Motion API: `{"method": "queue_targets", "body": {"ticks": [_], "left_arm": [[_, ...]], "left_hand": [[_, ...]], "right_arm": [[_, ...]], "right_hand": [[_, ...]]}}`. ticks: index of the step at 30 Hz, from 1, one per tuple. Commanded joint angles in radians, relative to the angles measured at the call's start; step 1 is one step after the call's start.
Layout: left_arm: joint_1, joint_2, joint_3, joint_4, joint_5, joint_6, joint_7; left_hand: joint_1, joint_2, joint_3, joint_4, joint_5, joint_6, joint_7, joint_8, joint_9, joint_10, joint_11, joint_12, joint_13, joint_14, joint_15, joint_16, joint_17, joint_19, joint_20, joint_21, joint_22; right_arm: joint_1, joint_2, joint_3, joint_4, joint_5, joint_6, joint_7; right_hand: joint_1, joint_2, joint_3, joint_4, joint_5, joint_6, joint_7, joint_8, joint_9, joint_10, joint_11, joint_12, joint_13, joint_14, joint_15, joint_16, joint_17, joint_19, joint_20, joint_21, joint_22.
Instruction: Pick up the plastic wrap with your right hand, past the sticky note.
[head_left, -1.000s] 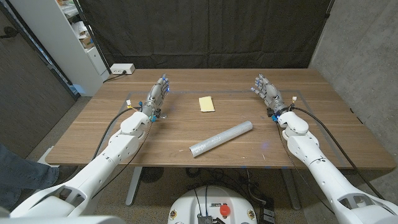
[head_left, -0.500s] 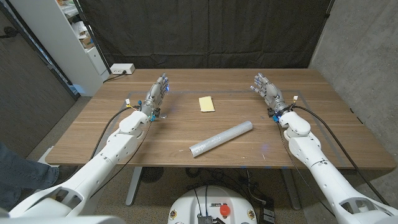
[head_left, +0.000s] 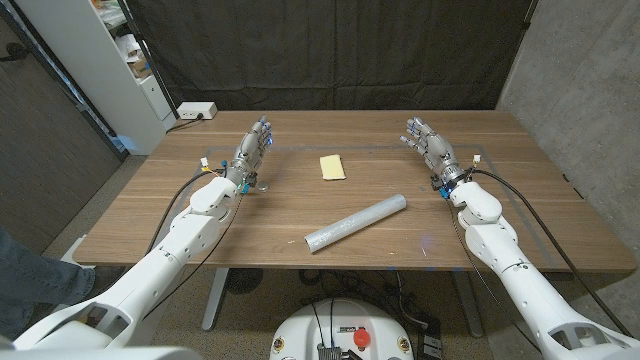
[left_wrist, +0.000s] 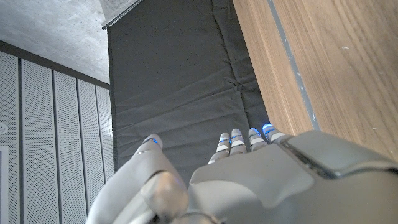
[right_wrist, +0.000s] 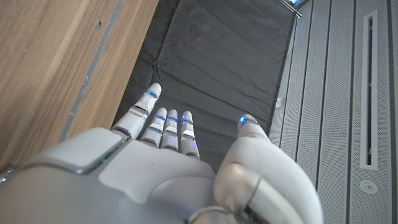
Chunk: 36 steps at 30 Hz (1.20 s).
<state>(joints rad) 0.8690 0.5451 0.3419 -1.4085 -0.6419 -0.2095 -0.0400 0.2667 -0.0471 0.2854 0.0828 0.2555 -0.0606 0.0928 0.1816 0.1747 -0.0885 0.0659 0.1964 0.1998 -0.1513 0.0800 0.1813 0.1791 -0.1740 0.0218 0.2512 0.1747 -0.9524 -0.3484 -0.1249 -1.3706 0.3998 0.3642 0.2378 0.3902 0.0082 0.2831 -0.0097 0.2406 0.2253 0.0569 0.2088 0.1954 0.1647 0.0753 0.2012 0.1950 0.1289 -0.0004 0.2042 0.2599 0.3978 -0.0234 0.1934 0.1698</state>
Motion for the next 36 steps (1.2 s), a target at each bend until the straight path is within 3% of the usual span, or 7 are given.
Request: {"method": "queue_targets", "body": {"ticks": [1, 17, 23, 36], "left_arm": [[0.004, 0.009, 0.005, -0.022, 0.013, 0.014, 0.012], [0.019, 0.017, 0.004, -0.044, 0.017, 0.016, 0.017], [0.022, 0.020, 0.005, -0.054, 0.015, 0.025, 0.019], [0.022, 0.032, 0.012, -0.071, 0.027, 0.039, 0.019]], "left_hand": [[0.003, 0.007, 0.004, -0.003, -0.002, -0.002, 0.005, 0.006, 0.004, -0.006, 0.001, 0.006, 0.001, -0.009, 0.000, 0.005, 0.003, -0.025, 0.007, -0.004, 0.002], [0.004, 0.011, 0.004, -0.005, -0.005, -0.001, 0.005, 0.007, 0.004, -0.005, -0.001, 0.008, -0.001, -0.007, -0.001, 0.007, 0.003, -0.028, 0.012, -0.010, 0.002], [0.004, 0.012, 0.004, -0.006, -0.006, -0.001, 0.006, 0.007, 0.004, -0.004, -0.002, 0.009, -0.001, -0.006, -0.001, 0.007, 0.003, -0.029, 0.014, -0.013, 0.003], [0.006, 0.016, 0.004, -0.008, -0.008, 0.001, 0.004, 0.007, 0.004, -0.002, -0.003, 0.010, -0.002, -0.002, -0.001, 0.008, 0.003, -0.028, 0.015, -0.016, 0.003]], "right_arm": [[-0.021, -0.010, 0.002, -0.001, 0.018, 0.061, 0.024], [-0.059, -0.038, -0.007, -0.053, 0.011, 0.105, 0.007], [-0.075, -0.053, -0.008, -0.072, 0.018, 0.125, 0.007], [-0.096, -0.069, -0.022, -0.074, 0.012, 0.164, -0.008]], "right_hand": [[0.012, -0.006, 0.002, -0.008, 0.004, 0.010, 0.000, 0.005, 0.002, 0.009, 0.000, 0.008, 0.003, 0.008, 0.001, 0.008, -0.001, 0.012, -0.001, 0.009, 0.001], [0.011, -0.006, 0.001, -0.010, 0.005, 0.016, -0.007, 0.006, 0.002, 0.020, -0.001, 0.010, 0.003, 0.015, -0.002, 0.009, -0.005, 0.016, -0.001, 0.008, 0.001], [0.012, -0.008, 0.000, -0.013, 0.006, 0.029, 0.003, 0.009, 0.002, 0.030, 0.001, 0.012, 0.002, 0.020, -0.002, 0.009, -0.009, 0.016, 0.000, 0.006, 0.001], [0.016, -0.007, 0.001, -0.017, 0.008, 0.031, -0.009, 0.008, 0.002, 0.039, 0.000, 0.013, 0.001, 0.024, -0.004, 0.008, -0.015, 0.019, 0.001, 0.006, 0.001]]}}
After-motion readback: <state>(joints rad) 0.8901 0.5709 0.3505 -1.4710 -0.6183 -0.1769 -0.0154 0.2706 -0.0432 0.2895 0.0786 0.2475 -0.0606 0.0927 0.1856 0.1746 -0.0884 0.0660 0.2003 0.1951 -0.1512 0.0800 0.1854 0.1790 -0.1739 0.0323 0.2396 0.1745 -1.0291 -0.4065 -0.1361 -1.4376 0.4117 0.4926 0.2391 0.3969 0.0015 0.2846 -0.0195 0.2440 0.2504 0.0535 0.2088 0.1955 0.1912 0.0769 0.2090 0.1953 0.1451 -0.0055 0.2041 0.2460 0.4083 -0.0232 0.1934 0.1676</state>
